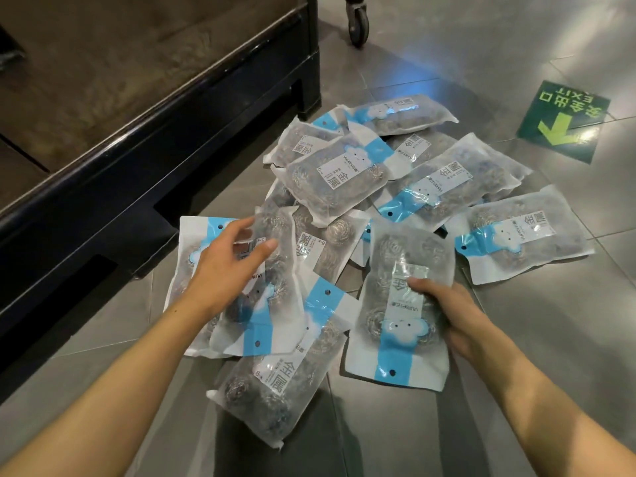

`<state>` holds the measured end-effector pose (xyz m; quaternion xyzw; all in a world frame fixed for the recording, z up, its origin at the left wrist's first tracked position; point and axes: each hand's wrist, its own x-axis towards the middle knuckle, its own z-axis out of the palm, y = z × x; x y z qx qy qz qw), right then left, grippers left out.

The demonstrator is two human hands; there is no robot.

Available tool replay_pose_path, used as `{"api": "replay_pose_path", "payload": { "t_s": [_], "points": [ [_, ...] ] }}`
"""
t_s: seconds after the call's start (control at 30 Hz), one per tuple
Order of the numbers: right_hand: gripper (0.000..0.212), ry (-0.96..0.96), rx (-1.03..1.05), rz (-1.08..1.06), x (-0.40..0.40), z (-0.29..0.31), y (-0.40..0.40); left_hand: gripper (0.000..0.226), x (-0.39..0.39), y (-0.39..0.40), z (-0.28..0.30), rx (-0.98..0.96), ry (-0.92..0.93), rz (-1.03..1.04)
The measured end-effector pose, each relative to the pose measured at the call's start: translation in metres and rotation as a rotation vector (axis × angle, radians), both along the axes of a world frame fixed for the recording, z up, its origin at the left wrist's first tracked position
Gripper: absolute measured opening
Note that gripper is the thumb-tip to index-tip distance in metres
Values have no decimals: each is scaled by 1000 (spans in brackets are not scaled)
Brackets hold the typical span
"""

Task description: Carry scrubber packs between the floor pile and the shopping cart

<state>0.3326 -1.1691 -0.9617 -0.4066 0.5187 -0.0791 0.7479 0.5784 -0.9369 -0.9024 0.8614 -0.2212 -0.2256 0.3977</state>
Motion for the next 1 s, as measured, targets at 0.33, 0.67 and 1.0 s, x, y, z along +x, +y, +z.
{"api": "replay_pose_path", "payload": {
  "t_s": [0.33,0.67,1.0],
  "points": [
    [36,-259,-17,-7,1,52,-16,67,13,8,-23,72,217,266],
    [39,-302,-72,59,13,75,-6,48,16,-7,-42,17,579,415],
    [47,-274,-157,116,13,91,5,43,-16,-4,-5,-224,618,277]
  ]
}}
